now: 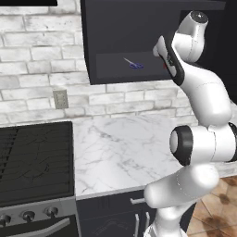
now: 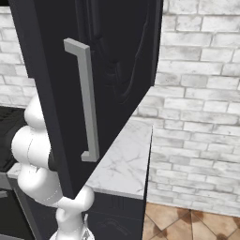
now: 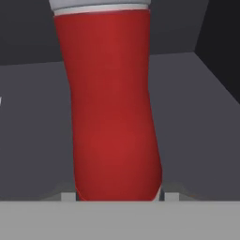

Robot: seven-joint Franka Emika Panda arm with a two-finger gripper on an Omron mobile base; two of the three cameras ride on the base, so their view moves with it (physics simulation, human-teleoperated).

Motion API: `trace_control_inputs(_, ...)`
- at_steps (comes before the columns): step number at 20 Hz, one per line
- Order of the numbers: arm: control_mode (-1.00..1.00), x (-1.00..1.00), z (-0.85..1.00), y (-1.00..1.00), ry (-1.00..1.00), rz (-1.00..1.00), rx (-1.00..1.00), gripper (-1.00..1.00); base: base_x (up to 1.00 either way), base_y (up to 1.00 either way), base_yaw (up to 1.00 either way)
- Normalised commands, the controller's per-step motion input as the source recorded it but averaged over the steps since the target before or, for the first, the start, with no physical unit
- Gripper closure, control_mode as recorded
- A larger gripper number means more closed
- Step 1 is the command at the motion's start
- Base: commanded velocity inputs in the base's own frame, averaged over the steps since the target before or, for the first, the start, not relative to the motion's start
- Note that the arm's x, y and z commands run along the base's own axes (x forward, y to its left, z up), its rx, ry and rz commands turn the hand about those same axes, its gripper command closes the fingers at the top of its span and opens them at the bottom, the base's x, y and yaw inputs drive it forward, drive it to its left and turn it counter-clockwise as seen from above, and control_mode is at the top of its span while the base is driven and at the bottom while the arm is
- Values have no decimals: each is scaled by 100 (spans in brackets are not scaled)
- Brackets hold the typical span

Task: The dining table condiment station is running low on ketchup. Refill the condiment station by opening the cabinet and taking the ketchup from the cabinet and placing it on the dining table.

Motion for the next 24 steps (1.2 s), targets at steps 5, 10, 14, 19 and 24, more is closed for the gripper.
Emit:
trace_control_inputs(5, -100, 0, 0, 0, -1, 0, 0, 100, 0, 0, 0)
trace_control_inputs(10, -100, -34, 7, 1, -17, 0, 0, 100, 0, 0, 0)
trace_control_inputs(14, -100, -89, 23, 16, -36, 2, 0, 100, 0, 0, 0)
trace_control_inputs(19, -100, -100, 21, 30, -27, 3, 0, 100, 0, 0, 0)
trace_control_inputs(24, -100, -100, 16, 37, -10, 4, 0, 100, 0, 0, 0)
